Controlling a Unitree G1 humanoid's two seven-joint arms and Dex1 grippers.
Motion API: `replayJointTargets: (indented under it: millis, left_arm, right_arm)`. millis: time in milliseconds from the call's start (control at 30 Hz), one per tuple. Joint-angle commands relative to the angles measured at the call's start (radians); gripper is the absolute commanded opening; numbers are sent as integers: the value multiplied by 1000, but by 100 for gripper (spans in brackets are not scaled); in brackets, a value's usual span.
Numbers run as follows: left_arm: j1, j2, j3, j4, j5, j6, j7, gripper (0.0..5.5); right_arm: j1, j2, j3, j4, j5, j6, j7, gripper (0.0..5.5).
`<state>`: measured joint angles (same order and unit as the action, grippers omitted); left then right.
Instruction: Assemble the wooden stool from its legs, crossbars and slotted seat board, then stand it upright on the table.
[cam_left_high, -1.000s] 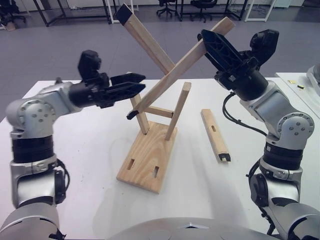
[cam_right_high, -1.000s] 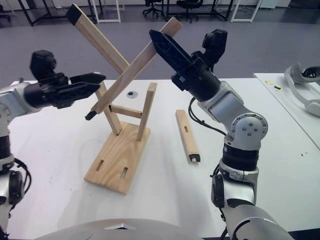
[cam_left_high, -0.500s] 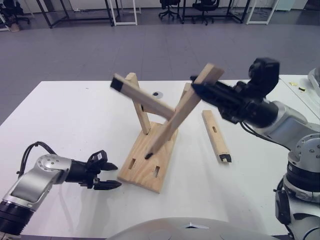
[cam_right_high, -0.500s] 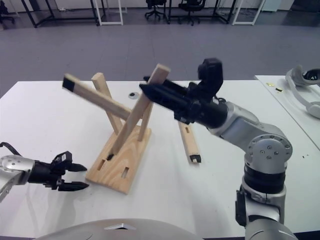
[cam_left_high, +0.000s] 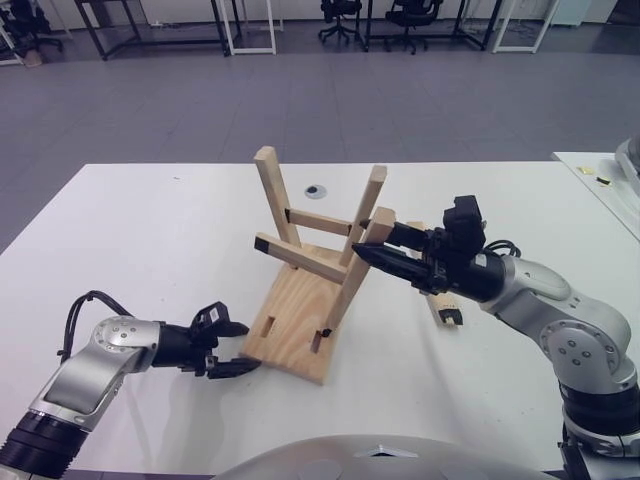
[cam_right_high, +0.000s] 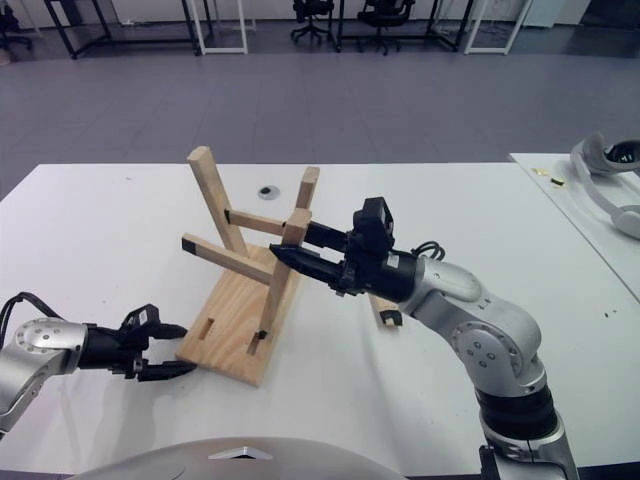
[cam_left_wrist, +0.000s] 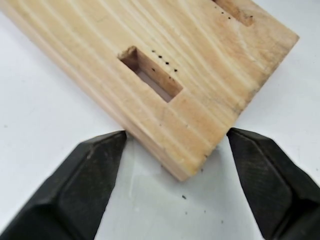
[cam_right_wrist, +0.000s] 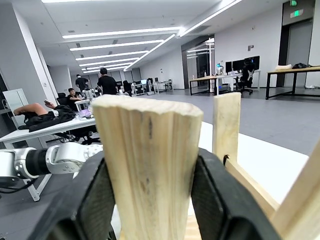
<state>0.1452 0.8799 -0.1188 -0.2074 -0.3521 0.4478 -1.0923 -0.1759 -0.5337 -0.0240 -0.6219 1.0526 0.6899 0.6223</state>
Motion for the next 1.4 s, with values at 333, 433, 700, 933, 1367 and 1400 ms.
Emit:
replayJointTargets:
  millis: [333,433,700,933,1367,1400]
  left_arm:
    - [-6,-25,-24,8,22,9,17,371]
    - [-16,-27,-28,21,26,0,10,371]
    - [-12,-30,-31,39,31,-17,7,371]
    - [-8,-33,-31,18,24,-2,12,371]
    - [-12,-24,-30,22,26,-5,2,371]
    - [-9,-25,-28,21,26,-5,4,371]
  right_arm:
    - [77,-10,-1,25,-23,-8,36,204]
    - [101,-7,6,44,-50,-23,48,204]
    - [77,-8,9,33,-46,-54,69,204]
    - [58,-8,11,-1,-34,-65,91,204]
    - [108,-6,51,65,-192,-126,120,204]
    - [109,-27,76,59,-240,-147,142,204]
